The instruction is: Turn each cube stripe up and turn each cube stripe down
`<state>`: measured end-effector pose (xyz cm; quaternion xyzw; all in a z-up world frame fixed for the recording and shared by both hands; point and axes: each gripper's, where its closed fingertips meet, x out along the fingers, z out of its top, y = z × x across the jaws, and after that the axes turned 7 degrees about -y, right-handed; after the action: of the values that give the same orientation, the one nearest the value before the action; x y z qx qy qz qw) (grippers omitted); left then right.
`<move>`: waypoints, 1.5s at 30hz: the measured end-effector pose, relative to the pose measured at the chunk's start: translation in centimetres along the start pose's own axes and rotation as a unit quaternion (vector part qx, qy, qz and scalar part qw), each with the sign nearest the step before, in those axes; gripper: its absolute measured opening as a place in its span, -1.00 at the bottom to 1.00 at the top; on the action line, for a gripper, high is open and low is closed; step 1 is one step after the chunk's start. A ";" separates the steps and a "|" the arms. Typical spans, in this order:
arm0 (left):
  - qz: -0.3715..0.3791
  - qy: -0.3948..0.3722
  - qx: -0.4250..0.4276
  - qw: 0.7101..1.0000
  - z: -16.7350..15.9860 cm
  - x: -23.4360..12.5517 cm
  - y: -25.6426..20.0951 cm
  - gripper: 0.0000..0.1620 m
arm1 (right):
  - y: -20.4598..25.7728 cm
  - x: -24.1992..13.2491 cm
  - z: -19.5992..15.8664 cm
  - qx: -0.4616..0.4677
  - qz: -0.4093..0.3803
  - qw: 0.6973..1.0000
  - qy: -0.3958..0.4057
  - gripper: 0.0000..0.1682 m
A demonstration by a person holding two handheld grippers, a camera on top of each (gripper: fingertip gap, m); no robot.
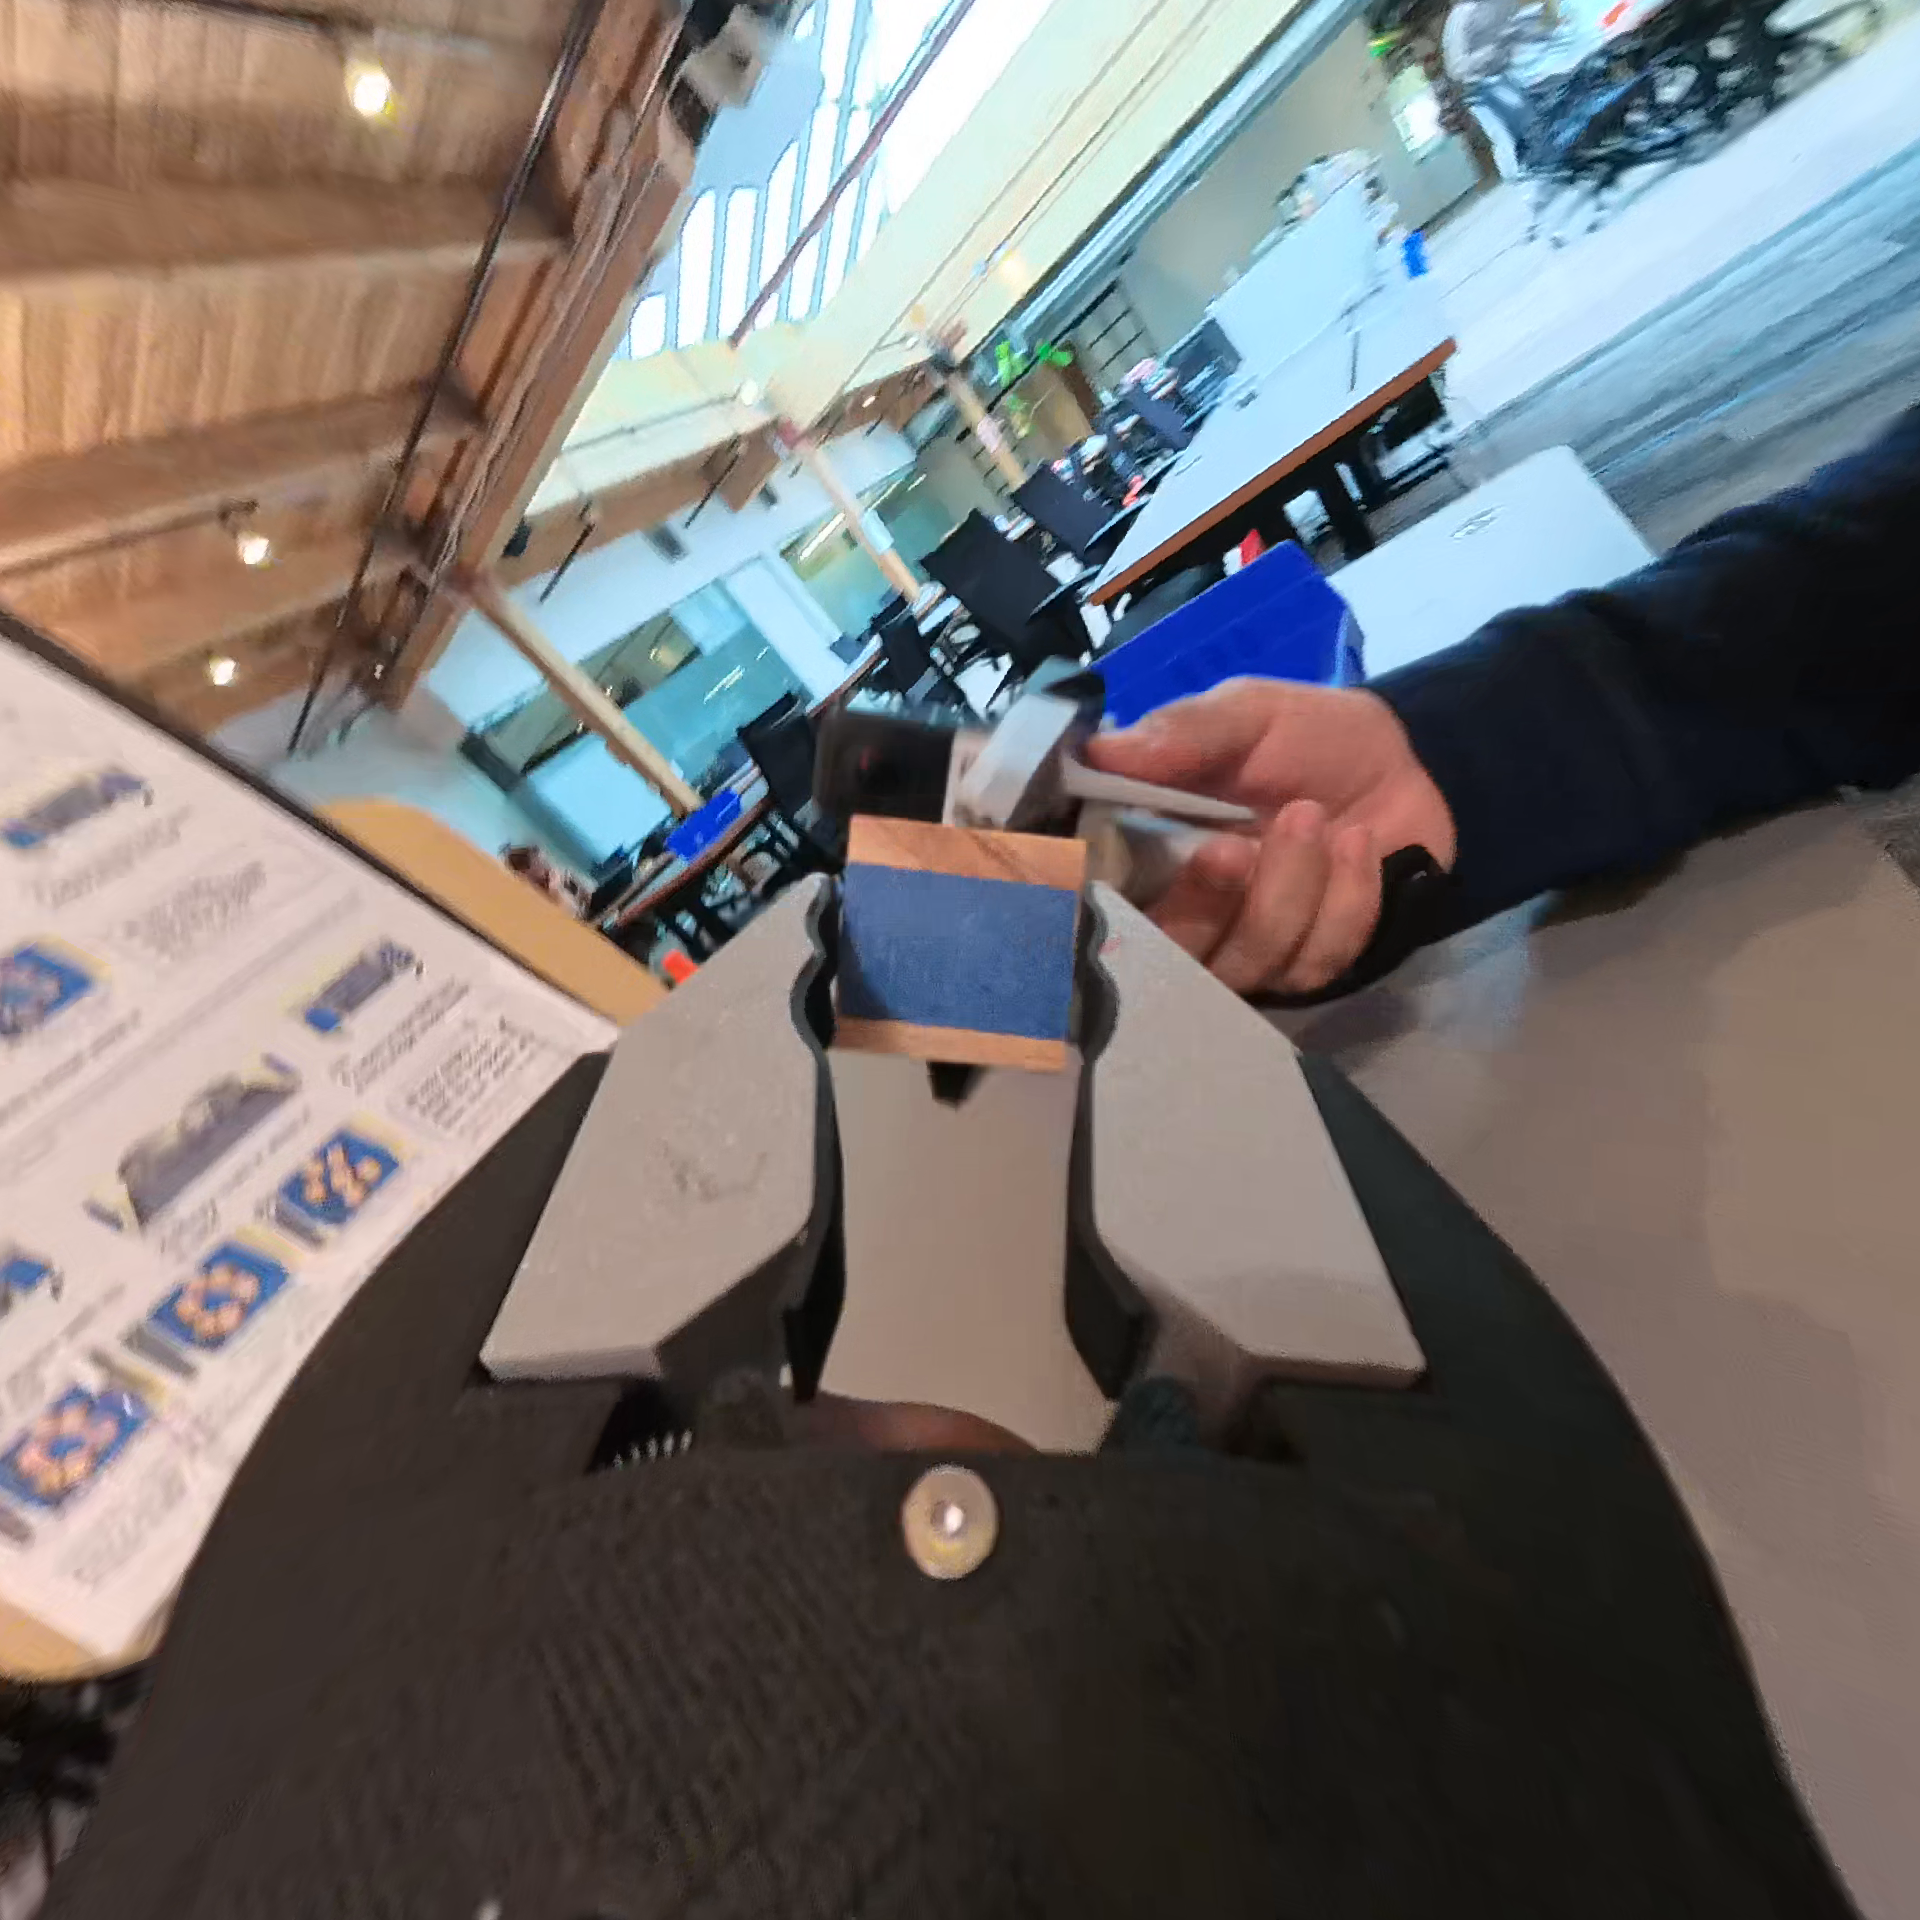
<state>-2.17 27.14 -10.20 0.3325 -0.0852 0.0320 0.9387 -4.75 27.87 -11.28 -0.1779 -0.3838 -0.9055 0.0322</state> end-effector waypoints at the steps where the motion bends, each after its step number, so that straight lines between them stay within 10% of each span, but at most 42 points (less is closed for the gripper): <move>1: 0.021 0.007 -0.018 1.000 -0.5 -0.1 0.4 -0.43 | -0.3 -0.2 0.4 -0.042 -0.039 0.998 -0.001 -0.43; 7: 0.077 0.015 -0.125 0.989 -1.7 -0.7 1.1 -0.30 | 1.0 -6.4 5.1 -0.247 -0.327 0.912 -0.020 -0.43; 11: 0.083 0.172 -0.229 0.955 -8.5 -0.5 -0.3 -0.31 | 2.8 -20.2 10.1 -0.326 -0.608 0.724 0.014 -0.44; 14: 0.070 0.256 -0.273 0.925 -11.3 -1.2 -1.7 -0.12 | 2.7 -32.0 9.8 -0.259 -0.761 0.587 0.092 -0.43; 19: 0.073 0.254 -0.292 0.919 -11.6 -1.4 -1.8 -0.11 | -0.6 -41.8 2.8 -0.087 -0.820 0.532 0.192 -0.42; 28: 0.091 0.250 -0.289 0.919 -11.3 -1.9 -1.1 -0.11 | 1.2 -39.1 5.7 -0.139 -0.819 0.540 0.135 -0.39; 36: 0.231 0.169 -0.268 0.920 -5.1 -5.5 6.8 -0.10 | 0.3 -17.1 8.2 -0.329 -0.600 0.725 0.070 -0.36; 45: 0.368 0.214 -0.212 0.880 -3.1 -15.9 19.1 -0.17 | -10.3 -12.6 2.4 -0.287 -0.537 0.785 0.114 -0.40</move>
<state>-19.56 43.86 -3.60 0.0552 -0.0029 0.4264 0.9029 5.70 35.83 -21.10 0.1607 -0.1330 -0.8586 -0.4683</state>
